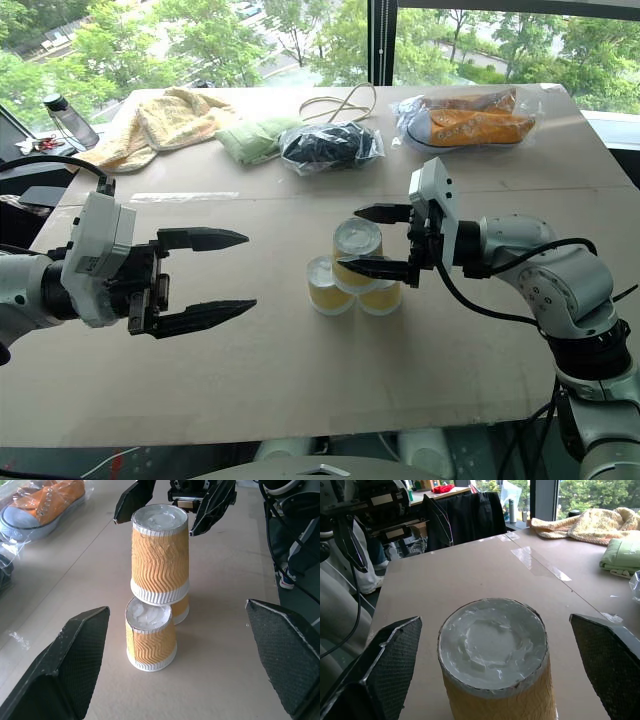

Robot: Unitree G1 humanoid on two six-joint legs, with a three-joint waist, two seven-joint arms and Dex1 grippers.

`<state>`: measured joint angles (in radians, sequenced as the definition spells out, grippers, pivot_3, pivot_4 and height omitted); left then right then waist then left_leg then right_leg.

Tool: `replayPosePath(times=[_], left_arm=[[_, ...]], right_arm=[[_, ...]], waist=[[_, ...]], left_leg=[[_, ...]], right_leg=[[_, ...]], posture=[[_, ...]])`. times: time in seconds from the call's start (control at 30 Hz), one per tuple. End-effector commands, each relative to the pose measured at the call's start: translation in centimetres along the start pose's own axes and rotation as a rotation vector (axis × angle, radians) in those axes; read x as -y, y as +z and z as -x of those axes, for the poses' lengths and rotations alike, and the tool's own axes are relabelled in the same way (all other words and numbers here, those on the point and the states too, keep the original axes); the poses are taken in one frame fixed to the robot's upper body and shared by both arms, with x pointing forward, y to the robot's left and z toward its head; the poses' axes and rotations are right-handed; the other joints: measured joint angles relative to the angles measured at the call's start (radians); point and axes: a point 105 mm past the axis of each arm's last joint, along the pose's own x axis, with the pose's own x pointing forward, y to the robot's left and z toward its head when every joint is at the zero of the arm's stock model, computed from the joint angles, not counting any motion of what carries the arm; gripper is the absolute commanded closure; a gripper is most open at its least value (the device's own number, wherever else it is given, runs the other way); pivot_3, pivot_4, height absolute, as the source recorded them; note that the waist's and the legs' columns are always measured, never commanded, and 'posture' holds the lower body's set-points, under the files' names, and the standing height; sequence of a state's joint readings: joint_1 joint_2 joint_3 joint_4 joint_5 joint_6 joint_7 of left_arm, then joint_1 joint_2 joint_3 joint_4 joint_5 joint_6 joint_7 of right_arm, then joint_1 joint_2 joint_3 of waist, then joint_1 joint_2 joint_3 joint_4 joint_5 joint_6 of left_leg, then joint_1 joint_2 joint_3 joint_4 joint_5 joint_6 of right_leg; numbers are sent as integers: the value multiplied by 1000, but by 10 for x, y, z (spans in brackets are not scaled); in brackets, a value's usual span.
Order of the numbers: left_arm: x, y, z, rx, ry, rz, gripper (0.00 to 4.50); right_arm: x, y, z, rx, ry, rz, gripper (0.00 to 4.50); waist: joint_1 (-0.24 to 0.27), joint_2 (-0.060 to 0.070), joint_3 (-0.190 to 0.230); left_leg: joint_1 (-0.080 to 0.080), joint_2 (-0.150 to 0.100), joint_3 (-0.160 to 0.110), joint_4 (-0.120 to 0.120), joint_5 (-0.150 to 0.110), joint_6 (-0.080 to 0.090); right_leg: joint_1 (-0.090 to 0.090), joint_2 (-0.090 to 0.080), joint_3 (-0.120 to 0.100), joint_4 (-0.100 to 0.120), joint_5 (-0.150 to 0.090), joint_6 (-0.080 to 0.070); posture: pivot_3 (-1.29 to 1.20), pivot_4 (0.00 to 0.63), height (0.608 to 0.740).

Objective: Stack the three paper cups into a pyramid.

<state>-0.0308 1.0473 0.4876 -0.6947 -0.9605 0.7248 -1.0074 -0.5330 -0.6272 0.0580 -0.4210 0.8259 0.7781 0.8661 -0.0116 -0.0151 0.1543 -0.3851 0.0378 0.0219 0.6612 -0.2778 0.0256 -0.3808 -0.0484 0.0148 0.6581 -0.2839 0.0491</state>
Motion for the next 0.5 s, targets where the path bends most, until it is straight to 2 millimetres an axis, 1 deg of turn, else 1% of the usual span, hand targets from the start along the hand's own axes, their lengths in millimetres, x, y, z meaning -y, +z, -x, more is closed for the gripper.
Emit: replayPosePath(times=[0.03, 0.1, 0.17, 0.23, 0.33, 0.37, 0.4, 0.43, 0.5], left_arm=[[-1, 4, 0, 26, 21, -35, 0], [-3, 2, 0, 53, 46, -26, 0], [-1, -4, 2, 65, 61, -11, 0], [11, -12, 0, 80, 54, 13, 0], [20, -31, 0, 111, 135, 93, 0], [23, -43, 1, 91, 164, 130, 0], [23, -57, 2, 53, 203, 165, 0], [20, -78, 2, -2, 269, 202, 0], [16, -108, 0, -54, 376, 239, 0]], right_arm=[[-9, 23, 15, 93, 8, 1, 36], [-11, 24, 28, 106, 2, -20, 36], [-12, 25, 41, 115, -15, -30, 36], [-11, 20, 56, 101, -70, -24, 36], [-6, -5, 85, 81, -188, -35, 36], [-5, -19, 95, 67, -225, -50, 36], [-3, -33, 104, 54, -269, -58, 36], [1, -55, 117, 42, -335, -65, 36], [3, -90, 131, 15, -421, -63, 36]], waist=[[2, 0, 0], [3, 0, 0], [2, 0, 0], [0, 0, 0], [1, -1, -1], [2, -2, -1], [2, -2, -1], [3, -2, -2], [6, -1, -2]], left_leg=[[0, 0, 0, 0, 0, 0], [0, 0, 0, 0, 0, 0], [-1, 0, 0, 0, 0, 0], [-1, -1, 0, -1, 0, 0], [0, -1, 1, -3, 0, 0], [0, 0, 0, -4, 0, 0], [-1, 0, 0, -4, 0, 0], [0, 0, 0, -4, 0, 0], [4, -1, 0, -5, 0, 0]], right_leg=[[0, 0, 0, 0, 0, 0], [0, -1, 0, -1, 0, 0], [0, -2, 0, -1, 0, 0], [0, -3, 1, -2, 0, 0], [1, -5, 1, -4, 0, 0], [1, -5, 1, -5, 0, 0], [1, -5, 0, -5, 0, 0], [1, -5, 0, -5, 0, 0], [5, -3, 1, -5, 0, 0]], posture=[[0, 150, 740], [0, 150, 740], [0, 150, 740], [0, 150, 740], [0, 150, 740], [0, 150, 740], [0, 150, 740], [0, 150, 740], [0, 150, 740]])
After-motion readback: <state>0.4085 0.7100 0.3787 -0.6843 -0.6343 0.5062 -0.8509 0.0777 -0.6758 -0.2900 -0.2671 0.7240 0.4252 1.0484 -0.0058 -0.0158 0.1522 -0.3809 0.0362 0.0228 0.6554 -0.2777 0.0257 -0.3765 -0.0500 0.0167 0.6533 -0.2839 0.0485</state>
